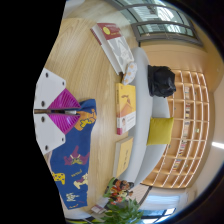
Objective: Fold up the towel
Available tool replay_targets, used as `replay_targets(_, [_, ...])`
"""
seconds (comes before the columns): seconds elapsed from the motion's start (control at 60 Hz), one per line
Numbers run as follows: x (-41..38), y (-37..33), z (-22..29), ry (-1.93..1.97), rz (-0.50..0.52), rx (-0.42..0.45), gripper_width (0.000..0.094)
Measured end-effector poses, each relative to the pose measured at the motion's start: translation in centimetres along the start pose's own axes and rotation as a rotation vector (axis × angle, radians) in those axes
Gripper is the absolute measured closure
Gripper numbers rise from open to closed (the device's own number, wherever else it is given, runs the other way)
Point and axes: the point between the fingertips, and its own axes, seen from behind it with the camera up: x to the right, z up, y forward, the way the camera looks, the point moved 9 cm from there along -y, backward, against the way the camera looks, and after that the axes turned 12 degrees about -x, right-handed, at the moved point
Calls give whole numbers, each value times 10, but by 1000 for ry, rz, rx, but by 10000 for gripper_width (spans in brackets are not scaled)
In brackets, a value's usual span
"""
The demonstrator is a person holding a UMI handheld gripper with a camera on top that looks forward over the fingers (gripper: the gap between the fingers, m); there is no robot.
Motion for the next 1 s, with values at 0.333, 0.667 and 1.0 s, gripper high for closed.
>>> replay_targets(0.333, [-8,-115,49,171,364,119,917])
replay_targets(0.667, [156,-104,44,309,263,122,889])
replay_targets(1.0, [329,-60,-27,346,-48,33,86])
